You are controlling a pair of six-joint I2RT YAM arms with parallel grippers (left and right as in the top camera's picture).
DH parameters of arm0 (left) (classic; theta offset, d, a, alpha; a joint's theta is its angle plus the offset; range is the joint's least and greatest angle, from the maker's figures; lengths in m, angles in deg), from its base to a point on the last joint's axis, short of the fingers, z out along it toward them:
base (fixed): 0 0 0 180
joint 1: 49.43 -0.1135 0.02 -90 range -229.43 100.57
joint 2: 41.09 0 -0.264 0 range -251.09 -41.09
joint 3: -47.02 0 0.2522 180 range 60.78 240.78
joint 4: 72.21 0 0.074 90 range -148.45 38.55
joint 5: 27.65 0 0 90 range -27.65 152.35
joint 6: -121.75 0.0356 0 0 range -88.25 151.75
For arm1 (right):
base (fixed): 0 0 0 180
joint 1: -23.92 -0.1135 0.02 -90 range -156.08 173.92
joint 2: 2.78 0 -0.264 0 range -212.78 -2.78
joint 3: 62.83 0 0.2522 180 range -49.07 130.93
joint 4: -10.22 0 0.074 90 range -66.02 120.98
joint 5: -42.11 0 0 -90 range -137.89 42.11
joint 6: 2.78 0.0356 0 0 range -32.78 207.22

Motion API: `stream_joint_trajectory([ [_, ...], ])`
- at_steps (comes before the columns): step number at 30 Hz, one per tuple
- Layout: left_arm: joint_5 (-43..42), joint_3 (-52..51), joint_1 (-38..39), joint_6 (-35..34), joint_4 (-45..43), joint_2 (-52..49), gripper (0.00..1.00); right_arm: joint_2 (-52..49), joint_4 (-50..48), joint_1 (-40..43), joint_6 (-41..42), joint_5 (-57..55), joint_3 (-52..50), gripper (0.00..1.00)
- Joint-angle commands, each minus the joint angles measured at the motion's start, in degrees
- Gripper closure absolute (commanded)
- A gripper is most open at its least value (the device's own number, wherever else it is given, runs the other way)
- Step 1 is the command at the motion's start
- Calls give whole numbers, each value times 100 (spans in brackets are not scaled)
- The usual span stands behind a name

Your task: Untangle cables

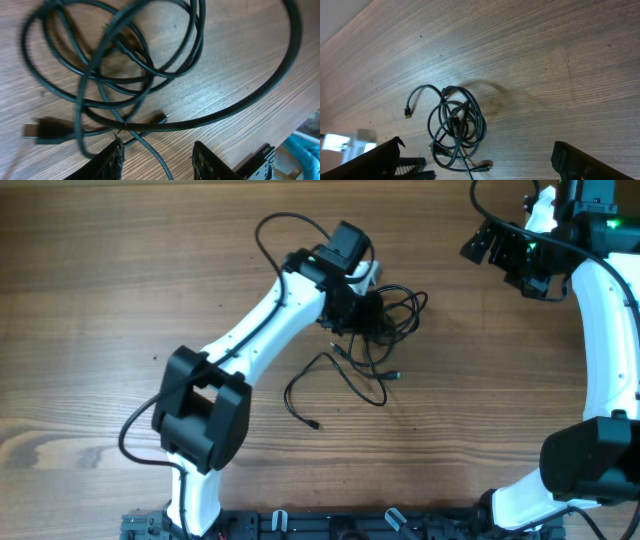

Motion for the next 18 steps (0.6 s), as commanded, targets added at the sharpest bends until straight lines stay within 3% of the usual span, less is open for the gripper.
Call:
stream_joint_trajectory([
  [1, -94, -9, 216, 114, -120, -173, 55, 66, 2, 9, -168, -72, 74, 0],
  [5, -46, -9, 293, -96, -704, -328, 55, 66, 13, 7, -236, -9, 74, 1],
  [9, -2, -48, 330, 415, -695, -369, 56, 66, 20, 7, -234, -7, 74, 0],
  [16, 1366, -249, 448, 356, -1154, -380, 56, 63, -2, 2, -269, 79, 74, 0],
  [17, 2470, -249, 437, -398, -1119, -380, 48, 63, -138, 2, -245, 98, 74, 0],
  [18, 3042, -256, 437, -761, -1012, -380, 48, 63, -203, 2, -170, 133, 74, 0],
])
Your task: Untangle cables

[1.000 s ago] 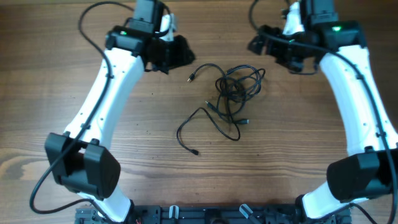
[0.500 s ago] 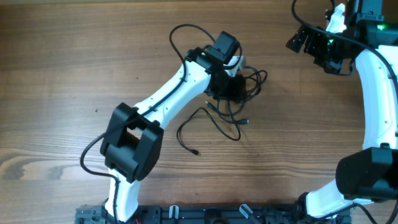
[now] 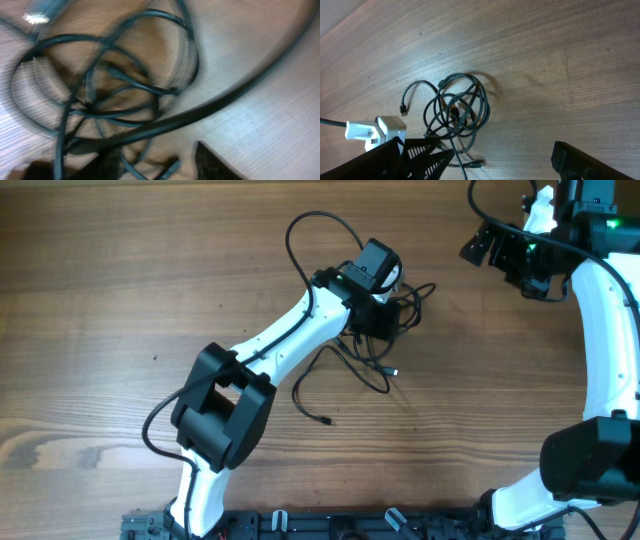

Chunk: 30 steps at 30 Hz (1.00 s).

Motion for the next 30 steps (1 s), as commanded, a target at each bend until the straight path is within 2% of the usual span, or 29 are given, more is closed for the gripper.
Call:
stream_joint_trajectory([
  [1, 2188, -70, -13, -1279, 205, -92, 47, 63, -240, -2, 103, 234, 74, 0],
  [3, 2382, -81, -13, -1517, 339, -92, 48, 63, -278, -9, 101, 310, 74, 0],
  [4, 2459, -116, -13, -1672, 332, -92, 53, 59, -278, -20, 79, 310, 74, 0],
  [5, 2588, -144, -13, -1915, 341, -120, 54, 59, -278, -33, 24, 310, 70, 0],
  [10, 2468, -225, -17, -2881, 223, -483, 50, 50, -573, -299, -149, 310, -317, 0],
  [12, 2059, -225, -17, -2924, 85, -542, 57, 24, -599, -310, -160, 310, -337, 0],
  [14, 2031, -225, -20, -3220, 98, -544, 61, -17, -608, -310, -162, 310, -337, 0],
  [15, 2013, -225, -20, -3338, 155, -542, 76, -35, -601, -310, -162, 310, -337, 0],
  [16, 1818, -225, -37, -3488, 225, -533, 96, -39, -595, -310, -181, 313, -337, 1],
  [20, 1032, -216, -319, -3523, 291, 31, 96, -37, -608, -310, -516, 774, -337, 7],
  [24, -691, -214, -1093, -3165, 382, 1379, 96, 11, -612, -350, -1019, 1799, -334, 20],
  [27, -1862, -214, -1692, -3130, 562, 2026, 96, 295, -544, -616, -1368, 2124, -326, 22],
  [30, -3228, -214, -2310, -3130, 769, 2227, 96, 846, -629, -1099, -1270, 2380, -326, 22],
])
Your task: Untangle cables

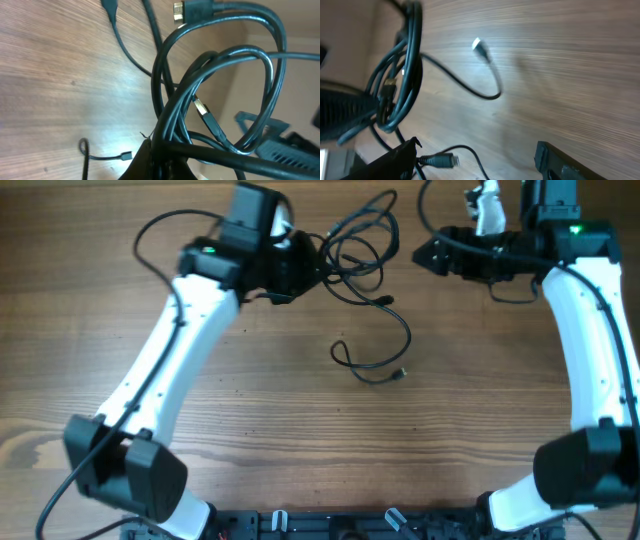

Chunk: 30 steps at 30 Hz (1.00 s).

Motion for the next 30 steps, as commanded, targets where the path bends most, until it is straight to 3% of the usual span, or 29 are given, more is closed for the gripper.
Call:
stream_joint_trajectory([
  [1, -2133, 39, -564, 107, 63, 50, 96, 793, -240, -553, 321, 481, -4, 22],
  [5, -2577, 39, -828, 446, 166, 50, 96, 990, -658, -1176, 1834, 116, -4, 38],
  [10, -2441, 35, -820, 490, 186, 17, 96, 890, -1082, -1875, 3394, -1904, -7, 48],
  [12, -2422, 35, -822, 315, 186, 9, 96, 787, -1060, -1919, 3735, -2470, -7, 55],
  [15, -2400, 35, -820, -28, 83, 9, 96, 439, -1248, -1921, 3998, -2393, -7, 61],
  [18, -2402, 35, -800, -68, 83, 9, 96, 66, -1709, -1919, 4015, -1985, -7, 67],
  [22, -2223, 35, -774, -63, 76, 9, 96, -90, -1504, -1899, 3705, -2396, -7, 94],
  [23, -2105, 35, -776, -63, 61, 9, 96, -66, -1373, -1873, 3506, -2579, -7, 96],
  [27, -564, 35, -861, -63, 57, 9, 96, 28, -122, -1445, 2339, -2758, -7, 96],
  [28, 321, 35, -903, -61, 79, 9, 96, 28, 608, -1325, 2065, -3429, -7, 96],
  [30, 1067, 35, -955, -61, 240, 9, 96, 28, 901, -1307, 2087, -4207, -7, 96],
])
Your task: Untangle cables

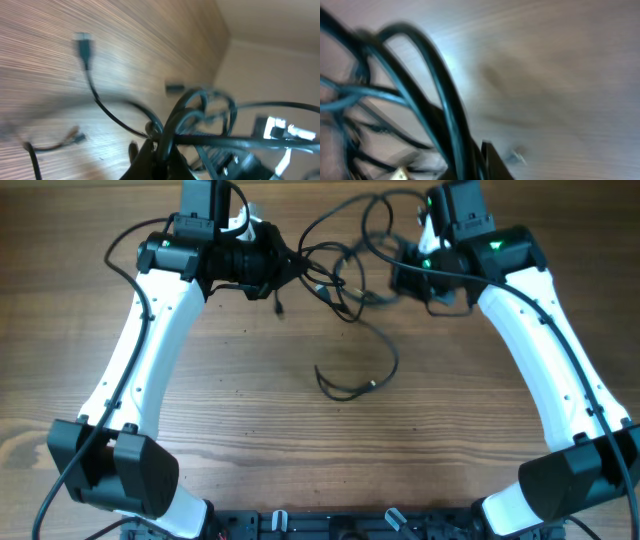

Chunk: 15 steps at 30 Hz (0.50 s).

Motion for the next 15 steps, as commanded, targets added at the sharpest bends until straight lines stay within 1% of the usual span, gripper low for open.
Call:
stream_joint_trajectory([
  [1, 2688, 37, -251, -52, 411, 2, 96, 46, 409, 205, -190, -2306, -20, 96],
  [2, 3084, 35, -260, -52, 643, -11, 96, 46, 382, 205, -87, -2647, -20, 95],
  [5, 3215, 35, -258, 42, 1134, -87, 96, 46, 17, 199, -52, -2634, -20, 95],
  [6, 3215, 35, -258, 122, 1272, -103, 96, 46, -118, 199, -157, -2297, -20, 94],
  [7, 3165, 35, -258, 122, 1381, -103, 96, 46, -273, 199, -518, -1690, -20, 94],
  [8, 2966, 35, -258, 142, 1443, -103, 96, 46, -417, 199, -933, -824, -20, 94],
  [10, 2347, 35, -245, 566, 1351, -103, 96, 44, -509, 149, -1749, 907, -20, 94],
  [11, 2212, 35, -208, 708, 1340, -103, 96, 44, -461, 83, -1941, 1381, -20, 93],
  [12, 2199, 35, -175, 782, 1349, -103, 96, 44, -398, 2, -2083, 1578, -20, 90],
  [14, 2201, 35, -92, 1040, 1322, -103, 95, 44, -284, -280, -2149, 1475, -20, 81],
  [15, 2201, 35, -66, 1182, 1307, -103, 92, 39, -297, -391, -2144, 1419, -20, 76],
])
